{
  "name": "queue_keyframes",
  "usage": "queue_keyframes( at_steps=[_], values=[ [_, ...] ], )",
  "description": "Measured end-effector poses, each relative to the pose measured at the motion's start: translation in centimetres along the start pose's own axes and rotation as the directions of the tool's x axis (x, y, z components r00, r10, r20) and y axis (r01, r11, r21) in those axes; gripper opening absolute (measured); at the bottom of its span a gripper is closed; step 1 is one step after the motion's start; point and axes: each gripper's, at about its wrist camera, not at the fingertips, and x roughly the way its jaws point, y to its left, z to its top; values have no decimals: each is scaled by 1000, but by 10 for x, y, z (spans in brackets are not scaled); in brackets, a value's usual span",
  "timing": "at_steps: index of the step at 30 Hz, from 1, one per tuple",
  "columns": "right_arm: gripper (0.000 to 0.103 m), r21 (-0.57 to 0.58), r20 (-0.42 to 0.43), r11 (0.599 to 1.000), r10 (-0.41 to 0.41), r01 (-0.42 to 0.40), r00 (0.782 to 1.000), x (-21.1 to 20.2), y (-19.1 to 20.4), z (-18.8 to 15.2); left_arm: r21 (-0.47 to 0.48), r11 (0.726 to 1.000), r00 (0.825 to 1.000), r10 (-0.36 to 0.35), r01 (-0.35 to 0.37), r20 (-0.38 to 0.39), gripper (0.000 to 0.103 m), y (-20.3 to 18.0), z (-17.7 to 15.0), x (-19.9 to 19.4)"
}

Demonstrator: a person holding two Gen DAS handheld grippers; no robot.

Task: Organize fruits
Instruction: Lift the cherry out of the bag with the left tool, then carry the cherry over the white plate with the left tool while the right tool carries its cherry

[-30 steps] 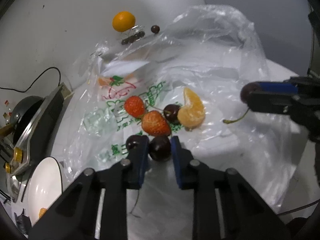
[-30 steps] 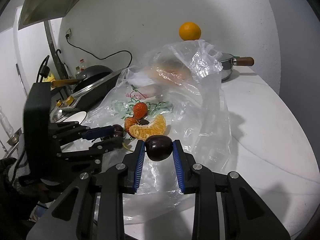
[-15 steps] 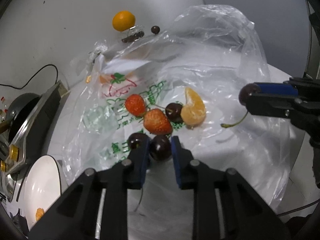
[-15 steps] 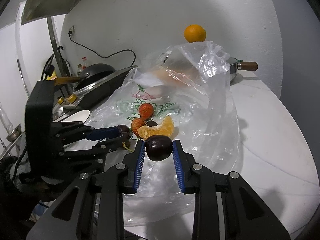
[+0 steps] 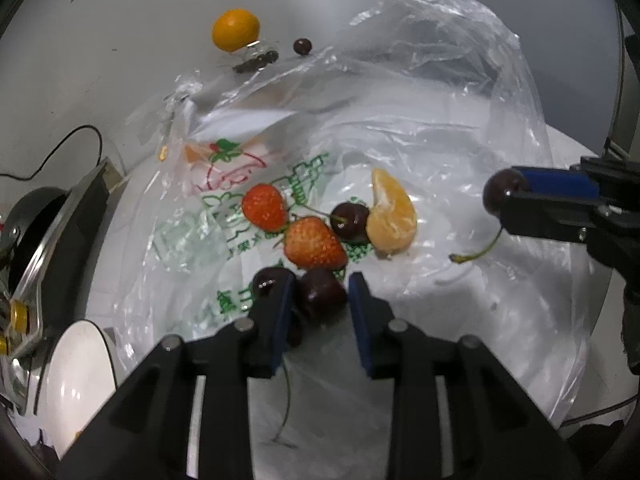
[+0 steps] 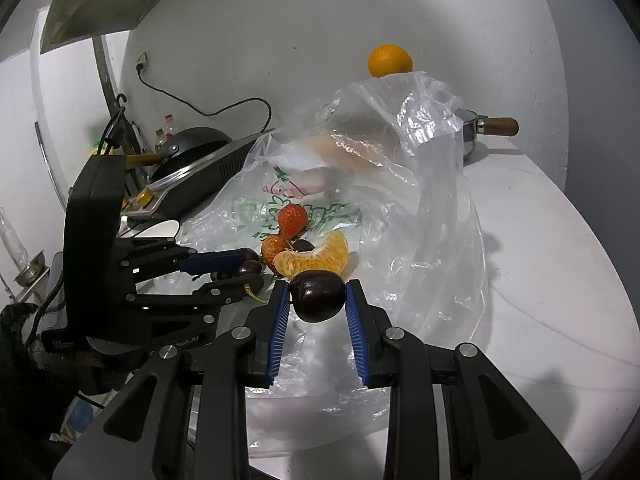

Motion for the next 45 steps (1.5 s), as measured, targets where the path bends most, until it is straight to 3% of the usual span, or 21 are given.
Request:
queue_keyframes(
  at_steps=[3, 17, 24, 34, 45],
  values=[
    [30, 7, 10, 1000, 5, -5, 1000, -3, -1, -2, -4, 997, 997, -73, 73, -25, 30, -2, 2, 1],
    [30, 22, 23, 1000, 4, -5, 1000, -8, -9, -4, 18, 997, 997, -74, 74, -36, 25, -10, -1, 1],
    [30, 2, 30, 1000, -2, 2, 1000, -14, -2, 0, -2, 996, 996, -84, 84, 0, 25, -7, -5, -23],
    [30, -48, 20, 999, 6, -5, 1000, -7, 28, 9, -57, 995, 995, -72, 77, 75, 26, 21, -14, -67],
    [30, -111, -9, 993, 31, -31, 999, 14, 72, 22, -163, 986, 993, -17, 36, 116, 26, 75, -47, -93]
  ],
)
